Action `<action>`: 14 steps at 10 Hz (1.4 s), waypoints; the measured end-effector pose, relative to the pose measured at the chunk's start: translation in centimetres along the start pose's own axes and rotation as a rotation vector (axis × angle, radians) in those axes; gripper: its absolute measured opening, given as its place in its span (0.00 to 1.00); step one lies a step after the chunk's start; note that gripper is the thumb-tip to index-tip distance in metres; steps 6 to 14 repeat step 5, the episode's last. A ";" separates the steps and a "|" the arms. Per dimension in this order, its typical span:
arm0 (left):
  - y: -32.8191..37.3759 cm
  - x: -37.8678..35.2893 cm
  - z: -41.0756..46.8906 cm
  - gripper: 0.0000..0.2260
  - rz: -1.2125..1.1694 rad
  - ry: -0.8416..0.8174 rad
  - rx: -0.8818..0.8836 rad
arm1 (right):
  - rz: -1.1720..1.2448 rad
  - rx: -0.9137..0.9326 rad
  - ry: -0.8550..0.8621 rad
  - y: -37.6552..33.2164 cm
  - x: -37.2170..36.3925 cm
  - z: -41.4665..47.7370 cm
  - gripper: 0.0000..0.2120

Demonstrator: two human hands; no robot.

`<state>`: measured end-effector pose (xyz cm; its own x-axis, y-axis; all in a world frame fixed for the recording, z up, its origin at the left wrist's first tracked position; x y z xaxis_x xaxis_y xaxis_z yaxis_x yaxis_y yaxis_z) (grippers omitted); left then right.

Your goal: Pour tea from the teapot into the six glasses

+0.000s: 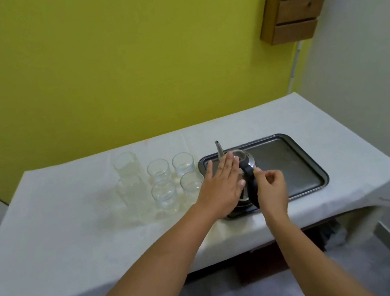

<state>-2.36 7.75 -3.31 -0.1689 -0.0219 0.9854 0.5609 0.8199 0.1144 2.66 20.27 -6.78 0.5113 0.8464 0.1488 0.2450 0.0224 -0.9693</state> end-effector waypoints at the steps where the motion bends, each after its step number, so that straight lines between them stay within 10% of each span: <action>1: -2.0 1.0 -1.1 0.26 -0.040 0.025 0.097 | -0.330 0.218 0.034 -4.5 0.1 0.2 0.15; 4: -11.1 3.7 -5.4 0.28 -0.099 0.002 0.503 | -1.302 0.483 -0.583 -8.4 -12.7 1.6 0.30; 14: -12.5 5.2 -6.0 0.29 -0.087 -0.004 0.570 | -1.377 0.497 -0.630 -9.4 -14.7 1.5 0.31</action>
Point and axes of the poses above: each hand's wrist, its own z-axis towards the middle knuckle, its own x-axis out of the back of the hand, y = z × x, the point moved 8 cm from there along z, towards the middle knuckle, and after that the axes turned 8 degrees about -y, right-handed, at the moved point
